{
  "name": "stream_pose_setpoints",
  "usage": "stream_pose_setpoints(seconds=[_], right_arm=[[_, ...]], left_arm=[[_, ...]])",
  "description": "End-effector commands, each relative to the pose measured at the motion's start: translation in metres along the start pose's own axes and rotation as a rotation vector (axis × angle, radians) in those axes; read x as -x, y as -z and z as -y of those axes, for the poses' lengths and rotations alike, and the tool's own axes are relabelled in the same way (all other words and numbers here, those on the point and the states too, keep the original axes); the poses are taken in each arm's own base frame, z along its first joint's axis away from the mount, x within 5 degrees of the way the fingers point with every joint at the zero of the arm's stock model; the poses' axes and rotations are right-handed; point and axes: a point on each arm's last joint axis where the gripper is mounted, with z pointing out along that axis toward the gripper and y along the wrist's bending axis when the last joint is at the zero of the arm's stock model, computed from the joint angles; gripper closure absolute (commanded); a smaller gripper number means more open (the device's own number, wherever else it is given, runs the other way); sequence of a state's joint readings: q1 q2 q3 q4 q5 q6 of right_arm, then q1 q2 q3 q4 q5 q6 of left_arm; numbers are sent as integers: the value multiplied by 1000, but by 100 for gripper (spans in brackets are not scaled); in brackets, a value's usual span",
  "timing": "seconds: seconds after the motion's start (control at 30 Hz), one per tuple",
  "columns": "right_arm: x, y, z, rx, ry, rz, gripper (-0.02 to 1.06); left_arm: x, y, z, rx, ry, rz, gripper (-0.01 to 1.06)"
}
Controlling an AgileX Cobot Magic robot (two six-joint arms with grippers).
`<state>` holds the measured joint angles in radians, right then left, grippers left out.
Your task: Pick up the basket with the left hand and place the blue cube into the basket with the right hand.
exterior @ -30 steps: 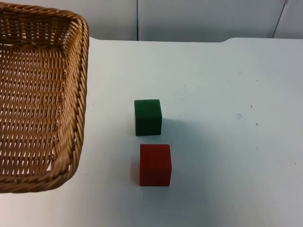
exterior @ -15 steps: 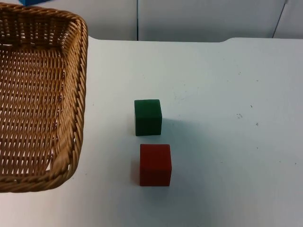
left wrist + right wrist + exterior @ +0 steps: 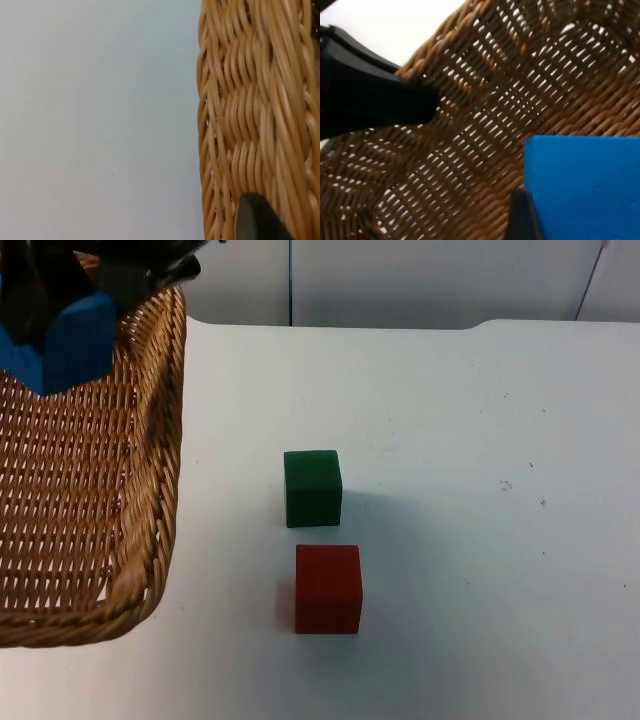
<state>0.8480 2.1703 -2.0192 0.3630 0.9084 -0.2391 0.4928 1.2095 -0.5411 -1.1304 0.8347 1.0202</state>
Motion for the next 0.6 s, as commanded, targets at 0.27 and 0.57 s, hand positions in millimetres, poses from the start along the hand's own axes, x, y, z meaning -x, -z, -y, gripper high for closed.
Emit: stream_pose_setpoints(seconds=[0.27,0.57], right_arm=[[-10,-32,3,8,-3,-33,105],[-15,-44,-2,45,-29,-53,64]], left_arm=[[2,1,2,-17,18,18,105],[2,1,2,-19,21,20,105]])
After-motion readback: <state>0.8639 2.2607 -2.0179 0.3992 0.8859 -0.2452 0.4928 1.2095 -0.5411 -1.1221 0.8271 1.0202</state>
